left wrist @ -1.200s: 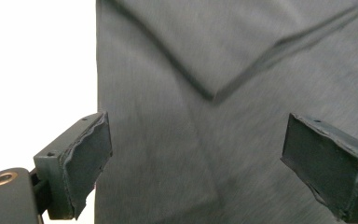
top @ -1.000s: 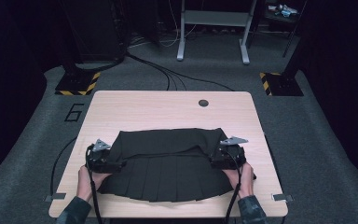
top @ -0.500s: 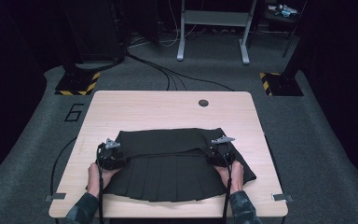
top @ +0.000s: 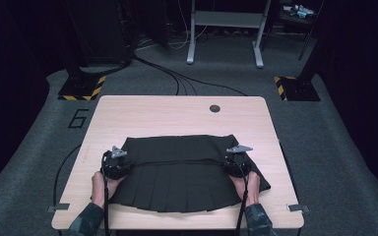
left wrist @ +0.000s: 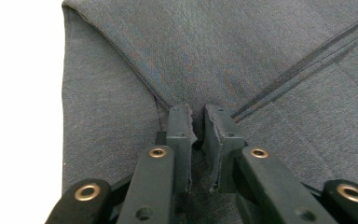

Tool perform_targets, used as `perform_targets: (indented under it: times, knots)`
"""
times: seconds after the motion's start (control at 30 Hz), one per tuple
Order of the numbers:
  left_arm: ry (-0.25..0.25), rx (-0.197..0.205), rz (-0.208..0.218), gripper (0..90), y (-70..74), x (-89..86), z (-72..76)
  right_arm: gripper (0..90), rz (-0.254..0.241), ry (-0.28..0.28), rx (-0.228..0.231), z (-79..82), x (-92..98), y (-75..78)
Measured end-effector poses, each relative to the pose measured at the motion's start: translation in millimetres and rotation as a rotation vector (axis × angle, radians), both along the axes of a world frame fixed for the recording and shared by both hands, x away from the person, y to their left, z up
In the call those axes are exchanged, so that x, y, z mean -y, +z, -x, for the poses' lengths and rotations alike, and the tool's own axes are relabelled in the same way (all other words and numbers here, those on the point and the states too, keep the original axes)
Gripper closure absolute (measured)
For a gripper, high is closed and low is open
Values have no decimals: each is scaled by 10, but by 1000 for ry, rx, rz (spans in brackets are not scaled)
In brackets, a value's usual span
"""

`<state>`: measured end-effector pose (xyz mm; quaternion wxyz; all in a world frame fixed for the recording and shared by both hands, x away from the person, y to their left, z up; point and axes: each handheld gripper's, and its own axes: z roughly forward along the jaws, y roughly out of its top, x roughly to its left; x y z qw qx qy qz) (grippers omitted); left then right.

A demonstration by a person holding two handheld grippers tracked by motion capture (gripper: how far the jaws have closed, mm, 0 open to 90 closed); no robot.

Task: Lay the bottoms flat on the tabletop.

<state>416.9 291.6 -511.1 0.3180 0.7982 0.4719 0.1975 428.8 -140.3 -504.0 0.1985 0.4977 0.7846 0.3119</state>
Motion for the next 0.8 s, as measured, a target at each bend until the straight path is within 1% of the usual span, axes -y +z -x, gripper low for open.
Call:
perform_targets:
  times: [0.03,0.17,0.3,0.33,0.37,0.4,0.43,0.47,0.5,0.53,0.57,0.6,0.63,0.67,0.7,0.73,0.77,0.8]
  knots:
    - [-1,1,0,828,-1,-1,1,692,-10,-4,-6,12,-7,6]
    - [-4,9,-12,852,4,12,4,704,-3,7,11,15,-2,13]
    - [-6,19,-15,859,15,14,14,707,-22,10,15,31,16,34]
    - [-3,26,-16,860,18,12,18,707,-21,2,13,35,13,37]
    - [-2,30,-15,860,18,12,19,708,-20,9,14,39,17,41]
    - [-6,29,-18,861,26,5,22,707,-22,10,17,42,16,45]
    - [-7,20,-18,861,35,4,28,708,-22,11,20,44,18,52]
    - [-8,37,-18,862,33,3,26,708,-26,10,20,48,15,60]
    - [3,37,-13,863,38,8,34,709,-18,14,24,48,18,69]
    - [-3,36,-13,863,47,3,36,709,-19,14,32,49,16,77]
    - [-4,36,-14,863,55,-1,40,709,-26,14,27,57,15,95]
    - [-4,39,-15,864,61,-2,43,710,-21,19,36,55,21,103]
    - [1,54,-15,864,60,2,46,710,-30,16,31,61,22,119]
    - [-2,57,-9,864,70,-1,52,711,-27,19,34,59,26,133]
    - [-1,57,-14,864,80,-1,57,712,-29,17,37,60,25,150]
    - [3,67,0,864,85,1,61,711,-31,17,37,60,23,159]
    - [5,76,-3,864,95,-2,64,711,-24,24,42,55,28,173]
    - [5,75,-3,865,107,-6,67,712,-31,16,42,59,23,190]
